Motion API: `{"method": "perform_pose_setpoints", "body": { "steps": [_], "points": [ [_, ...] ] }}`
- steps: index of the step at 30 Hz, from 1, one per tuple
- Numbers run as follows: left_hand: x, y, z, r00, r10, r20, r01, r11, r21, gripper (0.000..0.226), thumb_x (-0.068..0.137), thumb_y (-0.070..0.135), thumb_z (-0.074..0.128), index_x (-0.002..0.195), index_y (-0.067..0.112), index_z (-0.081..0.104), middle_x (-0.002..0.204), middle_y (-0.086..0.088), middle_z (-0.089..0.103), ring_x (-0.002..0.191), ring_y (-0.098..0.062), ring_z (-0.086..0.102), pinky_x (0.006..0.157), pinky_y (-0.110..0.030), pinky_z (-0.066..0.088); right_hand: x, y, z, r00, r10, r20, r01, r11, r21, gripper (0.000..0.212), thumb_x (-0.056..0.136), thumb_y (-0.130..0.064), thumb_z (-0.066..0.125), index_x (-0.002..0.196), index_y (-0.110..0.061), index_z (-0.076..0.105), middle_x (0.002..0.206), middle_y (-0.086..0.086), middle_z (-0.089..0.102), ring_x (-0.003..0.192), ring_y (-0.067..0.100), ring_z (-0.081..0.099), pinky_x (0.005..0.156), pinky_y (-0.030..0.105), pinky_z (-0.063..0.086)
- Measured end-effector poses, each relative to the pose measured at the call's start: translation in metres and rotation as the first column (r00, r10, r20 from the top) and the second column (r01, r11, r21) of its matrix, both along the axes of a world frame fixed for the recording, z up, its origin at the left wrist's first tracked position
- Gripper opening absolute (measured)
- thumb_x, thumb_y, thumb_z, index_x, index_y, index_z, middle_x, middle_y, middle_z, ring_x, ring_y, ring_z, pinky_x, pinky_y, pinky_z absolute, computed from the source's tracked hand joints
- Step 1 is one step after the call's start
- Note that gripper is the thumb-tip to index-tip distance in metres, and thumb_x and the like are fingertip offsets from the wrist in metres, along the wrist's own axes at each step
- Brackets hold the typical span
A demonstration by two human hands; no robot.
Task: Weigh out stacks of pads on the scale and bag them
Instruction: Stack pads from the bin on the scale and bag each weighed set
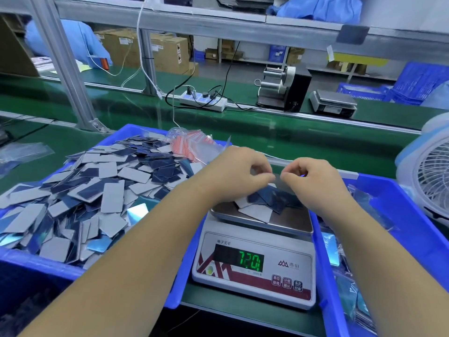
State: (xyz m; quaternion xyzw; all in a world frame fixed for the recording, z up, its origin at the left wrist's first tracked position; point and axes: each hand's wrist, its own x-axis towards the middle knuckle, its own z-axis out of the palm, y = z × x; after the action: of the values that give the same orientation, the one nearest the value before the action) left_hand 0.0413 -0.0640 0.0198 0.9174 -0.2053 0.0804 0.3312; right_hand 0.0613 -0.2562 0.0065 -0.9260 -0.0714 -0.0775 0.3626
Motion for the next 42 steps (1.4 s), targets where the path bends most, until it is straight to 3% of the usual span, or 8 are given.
{"method": "perform_pose_setpoints", "body": {
  "steps": [7,11,14,16,21,27,33,42],
  "points": [
    [0.008,0.001,0.012,0.995,0.097,-0.022,-0.099,0.992,-0.075,0.012,0.089,0.021,0.065,0.08,0.027,0.071,0.063,0.014,0.06,0.059,0.006,0.05,0.055,-0.007,0.037,0.001,-0.009,0.002,0.999,-0.01,-0.036,0.01,1.0,-0.01,0.009,0.081,-0.027,0.069,0.072,-0.025,0.068,0.057,-0.019,0.06,0.061,0.007,0.054,0.055,0.026,0.039],
    [0.012,0.002,0.016,0.988,0.113,-0.105,-0.107,0.993,0.054,0.008,0.09,0.032,0.066,0.096,0.03,0.07,0.075,0.016,0.06,0.07,0.001,0.053,0.058,-0.014,0.037,0.002,-0.013,0.003,0.997,0.012,-0.071,-0.014,0.999,-0.031,0.01,0.079,-0.03,0.074,0.073,-0.024,0.068,0.053,-0.025,0.057,0.057,0.004,0.051,0.053,0.025,0.035],
    [0.015,0.004,0.02,0.965,0.11,-0.236,-0.059,0.975,0.213,0.046,0.089,0.045,0.068,0.132,0.031,0.058,0.112,0.011,0.057,0.097,-0.011,0.056,0.077,-0.023,0.04,0.003,-0.016,0.004,0.992,0.043,-0.116,-0.047,0.998,-0.037,0.016,0.075,-0.038,0.079,0.076,-0.026,0.069,0.054,-0.022,0.057,0.05,-0.003,0.05,0.053,0.023,0.035],
    [0.015,0.005,0.021,0.937,0.113,-0.33,-0.004,0.949,0.314,0.075,0.083,0.054,0.071,0.148,0.033,0.04,0.139,0.004,0.04,0.118,-0.02,0.051,0.093,-0.032,0.041,0.003,-0.018,0.003,0.986,0.055,-0.158,-0.062,0.997,-0.039,0.023,0.072,-0.045,0.081,0.081,-0.028,0.069,0.06,-0.019,0.058,0.049,-0.005,0.051,0.053,0.021,0.036],
    [0.012,0.007,0.022,0.909,0.071,-0.411,0.171,0.835,0.522,0.111,0.068,0.072,0.074,0.157,0.035,0.017,0.161,0.012,0.014,0.145,-0.022,0.024,0.114,-0.043,0.031,-0.001,-0.02,0.006,0.957,0.089,-0.277,-0.135,0.979,-0.152,0.044,0.059,-0.066,0.08,0.089,-0.037,0.064,0.08,-0.018,0.061,0.069,-0.005,0.059,0.058,0.022,0.04],
    [0.01,0.0,0.014,0.913,0.032,-0.406,0.241,0.76,0.603,0.105,0.067,0.071,0.076,0.152,0.032,0.027,0.146,0.011,0.037,0.131,-0.023,0.033,0.105,-0.046,0.041,-0.007,-0.015,0.009,0.944,0.092,-0.316,-0.169,0.96,-0.224,0.057,0.051,-0.074,0.077,0.092,-0.038,0.06,0.092,-0.021,0.059,0.087,-0.003,0.059,0.065,0.021,0.045],
    [0.012,0.0,0.014,0.921,0.028,-0.389,0.213,0.8,0.561,0.099,0.064,0.066,0.082,0.145,0.03,0.038,0.133,0.008,0.044,0.12,-0.02,0.043,0.1,-0.044,0.046,-0.005,-0.008,0.006,0.941,0.093,-0.325,-0.153,0.974,-0.164,0.055,0.047,-0.063,0.084,0.086,-0.03,0.062,0.074,-0.011,0.065,0.057,0.008,0.064,0.044,0.022,0.048],
    [0.02,0.0,0.014,0.9,0.037,-0.435,0.178,0.879,0.442,0.095,0.062,0.053,0.09,0.14,0.032,0.04,0.114,0.012,0.043,0.106,-0.017,0.053,0.093,-0.038,0.049,-0.002,-0.004,0.002,0.929,0.111,-0.354,-0.137,0.989,-0.048,0.04,0.059,-0.042,0.089,0.087,-0.025,0.064,0.055,-0.014,0.061,0.046,0.005,0.057,0.043,0.021,0.045]
  ]
}}
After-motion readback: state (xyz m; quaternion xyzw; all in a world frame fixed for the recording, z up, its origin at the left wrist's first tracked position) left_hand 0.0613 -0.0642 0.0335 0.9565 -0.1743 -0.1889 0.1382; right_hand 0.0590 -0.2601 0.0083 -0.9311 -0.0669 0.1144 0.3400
